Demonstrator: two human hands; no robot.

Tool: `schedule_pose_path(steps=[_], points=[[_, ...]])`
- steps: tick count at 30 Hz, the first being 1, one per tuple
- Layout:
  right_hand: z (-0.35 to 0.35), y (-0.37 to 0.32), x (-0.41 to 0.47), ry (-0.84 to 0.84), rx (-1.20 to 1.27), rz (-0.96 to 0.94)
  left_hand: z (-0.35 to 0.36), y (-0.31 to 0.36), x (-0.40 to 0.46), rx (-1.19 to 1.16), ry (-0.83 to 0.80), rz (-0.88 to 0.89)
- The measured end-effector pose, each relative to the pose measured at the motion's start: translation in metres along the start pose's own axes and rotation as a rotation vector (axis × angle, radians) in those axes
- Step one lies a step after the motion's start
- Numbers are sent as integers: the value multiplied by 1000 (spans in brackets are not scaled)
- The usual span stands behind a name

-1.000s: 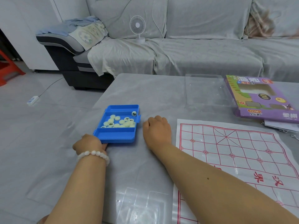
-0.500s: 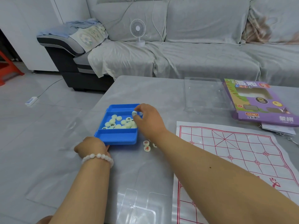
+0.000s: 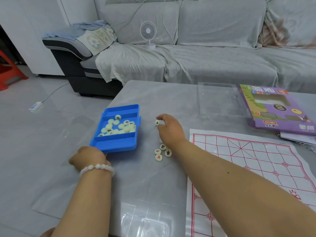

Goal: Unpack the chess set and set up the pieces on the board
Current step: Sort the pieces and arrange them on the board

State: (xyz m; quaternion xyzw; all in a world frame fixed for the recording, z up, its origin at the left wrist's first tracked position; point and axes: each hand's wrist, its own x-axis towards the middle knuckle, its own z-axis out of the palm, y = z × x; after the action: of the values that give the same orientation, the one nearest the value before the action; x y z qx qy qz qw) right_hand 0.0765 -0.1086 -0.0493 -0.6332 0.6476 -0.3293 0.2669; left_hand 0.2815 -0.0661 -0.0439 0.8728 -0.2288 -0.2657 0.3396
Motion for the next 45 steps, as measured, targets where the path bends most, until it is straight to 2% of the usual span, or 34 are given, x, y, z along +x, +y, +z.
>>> schedule_pose_path(steps=[2, 4, 5, 7, 9, 10, 11, 12, 15, 17, 21, 24, 27, 31, 33, 37, 39, 42, 44, 45], points=[[-1, 1, 7, -2, -98, -9, -11, -5, 14, -185, 36, -7], [1, 0, 17, -28, -181, -43, -22, -9, 21, -123, 115, -6], [3, -2, 22, -66, -216, -56, -29, -13, 26, -18, 118, 63], [8, -2, 35, -204, -319, -68, -35, -12, 31, 109, 139, 116], [14, -3, 44, -333, -457, -81, -35, -12, 30, 178, 148, 98], [15, -2, 47, -345, -489, -89, -31, -9, 28, 224, 155, 65], [14, -2, 47, -327, -494, -93, -29, -11, 27, 327, 174, 125], [13, -1, 44, -297, -482, -100, -25, -12, 25, 433, 198, 230], [5, 7, 27, -249, -361, -139, -16, -9, 22, 811, 181, 395], [-3, 12, 13, -252, -193, -109, -10, -6, 15, 955, 149, 404], [-12, 21, -5, -248, 152, -13, -4, -5, 7, 1052, 107, 442], [-15, 15, -11, -113, 244, -49, 4, -4, 3, 1031, 121, 459], [-17, -12, -10, 5, 17, -260, 8, -1, -3, 1113, 131, 504], [3, -46, -6, -73, -493, -414, 15, 3, -15, 1259, 145, 654], [13, -53, -7, -112, -617, -408, 20, 4, -18, 1254, 125, 670], [27, -58, -12, -170, -689, -427, 27, 3, -19, 1226, 67, 602], [30, -60, -11, -191, -694, -418, 30, 1, -16, 1103, 71, 600], [30, -62, -3, -267, -677, -377, 32, 4, -22, 682, 11, 394], [29, -62, 2, -284, -657, -368, 35, 1, -21, 574, 22, 378], [29, -63, 4, -280, -649, -370, 36, 1, -19, 659, 43, 408]])
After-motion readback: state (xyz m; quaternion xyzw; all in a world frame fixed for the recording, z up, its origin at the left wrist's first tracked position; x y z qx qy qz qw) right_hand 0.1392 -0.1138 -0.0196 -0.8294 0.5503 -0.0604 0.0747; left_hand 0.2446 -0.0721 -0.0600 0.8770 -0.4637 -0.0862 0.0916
